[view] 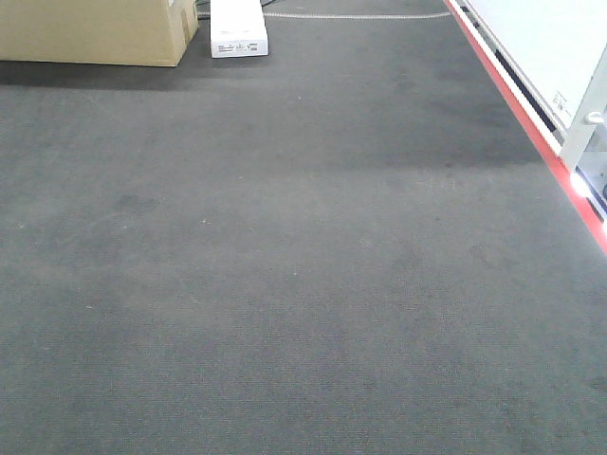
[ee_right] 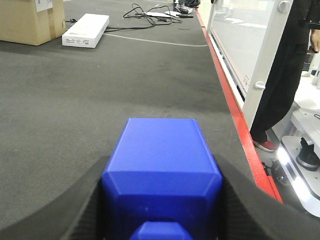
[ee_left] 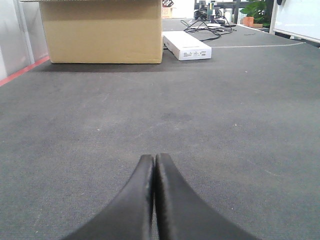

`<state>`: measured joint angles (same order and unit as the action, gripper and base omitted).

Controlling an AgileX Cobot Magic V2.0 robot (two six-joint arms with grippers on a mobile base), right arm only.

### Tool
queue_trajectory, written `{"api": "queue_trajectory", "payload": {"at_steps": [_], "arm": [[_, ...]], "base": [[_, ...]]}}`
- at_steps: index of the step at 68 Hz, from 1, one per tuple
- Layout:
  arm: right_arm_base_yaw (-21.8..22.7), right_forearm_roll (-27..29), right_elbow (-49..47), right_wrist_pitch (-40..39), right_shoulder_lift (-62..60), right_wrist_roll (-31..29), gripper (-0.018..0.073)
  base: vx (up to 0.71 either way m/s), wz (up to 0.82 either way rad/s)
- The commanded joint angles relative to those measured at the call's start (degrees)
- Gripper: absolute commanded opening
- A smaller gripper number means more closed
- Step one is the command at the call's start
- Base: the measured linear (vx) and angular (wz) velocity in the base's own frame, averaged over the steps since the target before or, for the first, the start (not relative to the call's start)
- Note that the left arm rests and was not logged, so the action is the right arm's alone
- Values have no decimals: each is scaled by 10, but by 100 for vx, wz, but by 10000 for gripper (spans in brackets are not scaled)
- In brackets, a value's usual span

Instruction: Pour parts from conveyor to right shelf

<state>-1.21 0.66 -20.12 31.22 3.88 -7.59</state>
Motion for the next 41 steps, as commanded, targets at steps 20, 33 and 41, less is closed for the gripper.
{"api": "queue_trajectory", "payload": {"at_steps": [20, 33, 41], "arm": [[1, -1, -15, -49, 9, -6, -6], [1, -1, -15, -49, 9, -6, -6], [1, -1, -15, -49, 9, -6, -6]], "base": [[0, 0], [0, 0], [0, 0]]}}
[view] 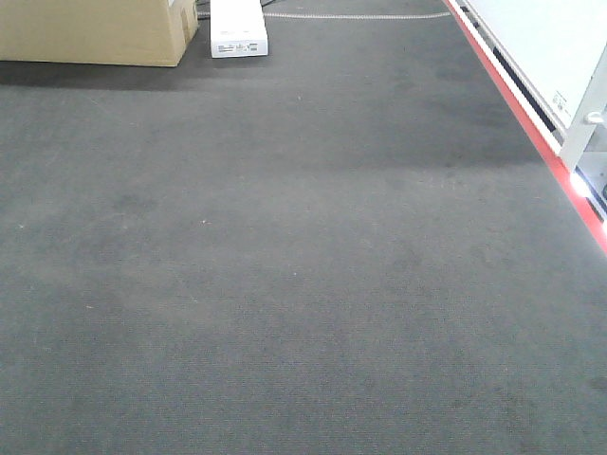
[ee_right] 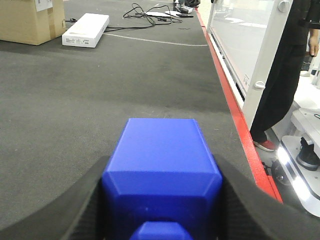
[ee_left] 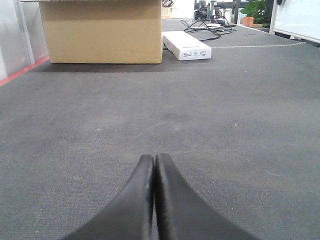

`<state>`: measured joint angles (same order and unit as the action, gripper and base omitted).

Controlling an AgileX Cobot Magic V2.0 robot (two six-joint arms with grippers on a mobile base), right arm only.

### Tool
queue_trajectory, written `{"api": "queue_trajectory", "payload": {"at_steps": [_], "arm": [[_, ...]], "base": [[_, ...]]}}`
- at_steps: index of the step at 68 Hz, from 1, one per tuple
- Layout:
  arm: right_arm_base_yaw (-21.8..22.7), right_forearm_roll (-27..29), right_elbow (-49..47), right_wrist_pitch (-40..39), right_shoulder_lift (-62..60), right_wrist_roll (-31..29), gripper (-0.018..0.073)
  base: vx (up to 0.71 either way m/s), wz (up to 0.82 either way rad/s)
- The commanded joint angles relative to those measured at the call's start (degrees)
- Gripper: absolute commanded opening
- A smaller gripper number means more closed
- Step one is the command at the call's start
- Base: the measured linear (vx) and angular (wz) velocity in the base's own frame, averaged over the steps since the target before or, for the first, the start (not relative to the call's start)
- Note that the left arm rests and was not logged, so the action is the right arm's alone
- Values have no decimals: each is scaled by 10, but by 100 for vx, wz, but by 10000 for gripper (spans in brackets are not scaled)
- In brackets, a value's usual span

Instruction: Pour parts from conveyor to right shelf

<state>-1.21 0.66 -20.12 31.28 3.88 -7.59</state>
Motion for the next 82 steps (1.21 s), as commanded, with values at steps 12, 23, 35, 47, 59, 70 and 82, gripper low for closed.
{"api": "queue_trajectory", "payload": {"at_steps": [12, 23, 35, 47, 59, 70, 82], "arm": [[1, -1, -15, -50, 9, -6, -6], [1, -1, -15, -48, 9, -6, -6], [1, -1, -15, -47, 9, -6, -6], [1, -1, -15, -47, 9, -6, -6], [1, -1, -15, -47, 9, -6, -6], [1, -1, -15, -46, 9, -6, -6], [1, -1, -15, -46, 9, -6, -6]], "base": [[0, 0], [-2, -1], [-13, -8], [-27, -20], [-38, -46], [-44, -61], [-44, -70]]}}
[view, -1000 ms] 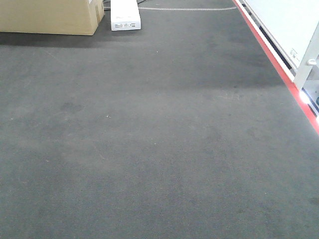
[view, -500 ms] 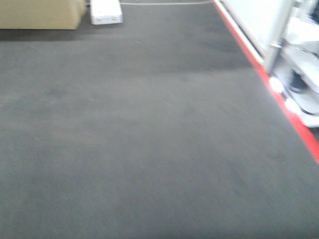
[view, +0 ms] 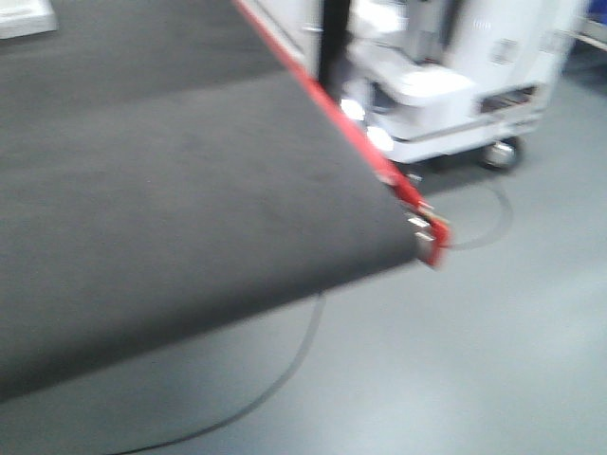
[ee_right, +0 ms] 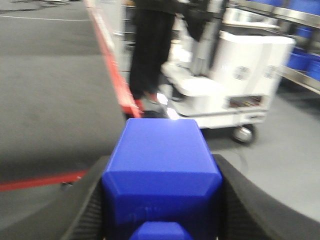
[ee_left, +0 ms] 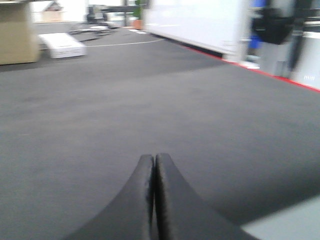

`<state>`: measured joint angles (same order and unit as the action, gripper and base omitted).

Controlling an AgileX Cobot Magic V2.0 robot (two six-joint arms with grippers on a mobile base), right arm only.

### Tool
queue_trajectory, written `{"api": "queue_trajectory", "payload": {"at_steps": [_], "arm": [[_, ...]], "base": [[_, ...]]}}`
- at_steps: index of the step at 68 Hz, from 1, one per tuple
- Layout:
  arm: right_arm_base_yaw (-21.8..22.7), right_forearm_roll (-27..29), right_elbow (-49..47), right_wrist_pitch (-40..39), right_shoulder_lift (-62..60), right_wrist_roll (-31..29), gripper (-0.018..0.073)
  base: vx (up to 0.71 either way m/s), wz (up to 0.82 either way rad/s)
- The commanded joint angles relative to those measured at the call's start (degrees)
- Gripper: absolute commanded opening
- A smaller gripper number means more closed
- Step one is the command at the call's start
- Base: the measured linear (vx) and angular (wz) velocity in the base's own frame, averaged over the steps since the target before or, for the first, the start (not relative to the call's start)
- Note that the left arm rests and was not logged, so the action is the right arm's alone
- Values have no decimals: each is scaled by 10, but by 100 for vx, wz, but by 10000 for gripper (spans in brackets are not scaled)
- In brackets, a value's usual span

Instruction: Pour parts from conveyor to right shelf

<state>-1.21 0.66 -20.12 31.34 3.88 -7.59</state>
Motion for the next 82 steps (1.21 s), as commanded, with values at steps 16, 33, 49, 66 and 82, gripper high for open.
{"api": "queue_trajectory", "payload": {"at_steps": [16, 33, 49, 66, 82], "arm": [[1, -1, -15, -47, 9, -6, -6], [1, -1, -15, -47, 9, -6, -6], [1, -1, -15, -47, 9, -6, -6], [1, -1, -15, -47, 9, -6, -6], [1, -1, -15, -47, 9, -6, -6]], "base": [[-38, -88], [-29, -94], [-20, -76], [-16, -61], [-15, -57]]}}
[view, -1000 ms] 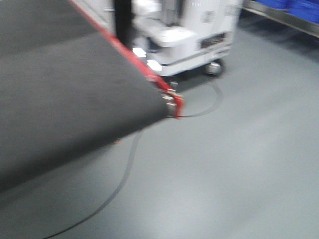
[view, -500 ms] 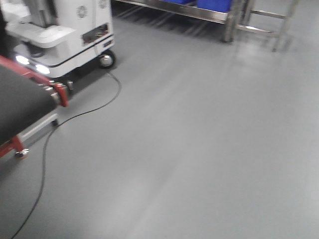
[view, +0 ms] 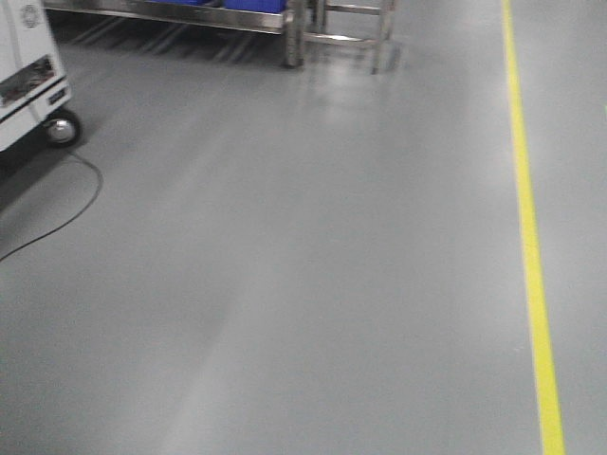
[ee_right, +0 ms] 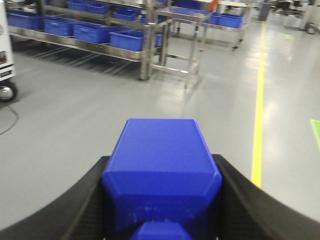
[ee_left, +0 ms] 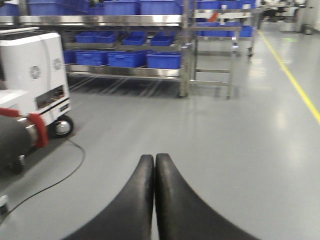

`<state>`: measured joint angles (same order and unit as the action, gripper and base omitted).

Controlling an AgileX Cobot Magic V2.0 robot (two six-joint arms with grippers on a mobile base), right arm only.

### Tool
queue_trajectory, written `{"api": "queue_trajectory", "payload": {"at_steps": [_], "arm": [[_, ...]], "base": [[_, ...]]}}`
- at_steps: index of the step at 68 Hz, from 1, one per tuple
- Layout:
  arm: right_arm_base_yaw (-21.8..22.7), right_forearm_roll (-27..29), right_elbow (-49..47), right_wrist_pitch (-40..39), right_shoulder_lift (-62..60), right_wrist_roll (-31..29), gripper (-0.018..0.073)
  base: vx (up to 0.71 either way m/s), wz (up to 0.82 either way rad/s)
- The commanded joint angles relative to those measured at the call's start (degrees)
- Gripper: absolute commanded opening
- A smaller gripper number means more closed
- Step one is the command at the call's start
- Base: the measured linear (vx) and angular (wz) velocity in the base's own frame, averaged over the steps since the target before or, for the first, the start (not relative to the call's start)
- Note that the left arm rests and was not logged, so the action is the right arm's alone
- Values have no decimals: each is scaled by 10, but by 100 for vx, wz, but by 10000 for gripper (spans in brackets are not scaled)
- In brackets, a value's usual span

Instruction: Pour parts from conveyor to right shelf

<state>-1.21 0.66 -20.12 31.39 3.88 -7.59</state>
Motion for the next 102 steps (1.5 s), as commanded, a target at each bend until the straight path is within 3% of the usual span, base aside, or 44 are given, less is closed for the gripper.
{"api": "queue_trajectory", "payload": {"at_steps": [1, 38, 102], "arm": [[1, -1, -15, -47, 9, -6, -6], [1, -1, -15, -47, 9, -6, -6], [1, -1, -15, -47, 9, -6, -6]], "base": [[-14, -55], [-10, -46], [10, -18]]}}
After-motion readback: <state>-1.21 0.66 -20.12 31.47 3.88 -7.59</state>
